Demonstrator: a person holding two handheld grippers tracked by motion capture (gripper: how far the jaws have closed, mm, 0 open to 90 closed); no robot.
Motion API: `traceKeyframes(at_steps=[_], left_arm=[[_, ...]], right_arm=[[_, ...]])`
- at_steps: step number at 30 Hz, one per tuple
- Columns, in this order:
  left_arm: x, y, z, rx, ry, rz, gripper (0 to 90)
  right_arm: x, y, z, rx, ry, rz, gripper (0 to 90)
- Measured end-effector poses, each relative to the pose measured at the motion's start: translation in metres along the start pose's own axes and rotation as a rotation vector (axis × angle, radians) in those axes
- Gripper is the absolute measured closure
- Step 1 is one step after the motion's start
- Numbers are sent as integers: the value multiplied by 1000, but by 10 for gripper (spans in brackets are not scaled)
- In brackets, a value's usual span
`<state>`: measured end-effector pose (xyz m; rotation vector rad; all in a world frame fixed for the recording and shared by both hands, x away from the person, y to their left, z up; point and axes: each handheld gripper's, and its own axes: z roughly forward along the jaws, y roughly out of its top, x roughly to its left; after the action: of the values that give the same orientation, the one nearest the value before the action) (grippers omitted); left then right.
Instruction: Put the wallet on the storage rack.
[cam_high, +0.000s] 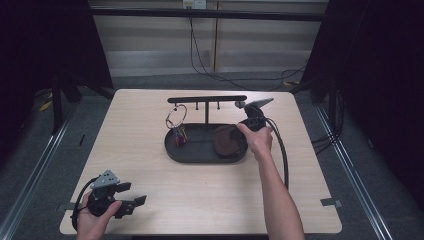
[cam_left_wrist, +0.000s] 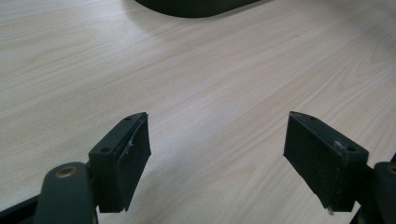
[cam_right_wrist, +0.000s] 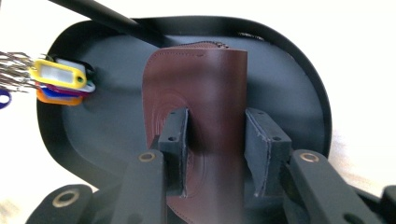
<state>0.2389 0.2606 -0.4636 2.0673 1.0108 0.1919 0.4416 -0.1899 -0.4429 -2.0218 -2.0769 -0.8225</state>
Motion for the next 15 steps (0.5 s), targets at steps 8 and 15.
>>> traceKeyframes(at_steps=[8, 15], left_arm=[[-1, 0, 0, 6, -4, 7, 227], [-1, 0, 1, 5, -7, 1, 227]], right_arm=[[-2, -1, 1, -7, 3, 7, 607], [-4, -1, 3, -18, -1, -3, 594]])
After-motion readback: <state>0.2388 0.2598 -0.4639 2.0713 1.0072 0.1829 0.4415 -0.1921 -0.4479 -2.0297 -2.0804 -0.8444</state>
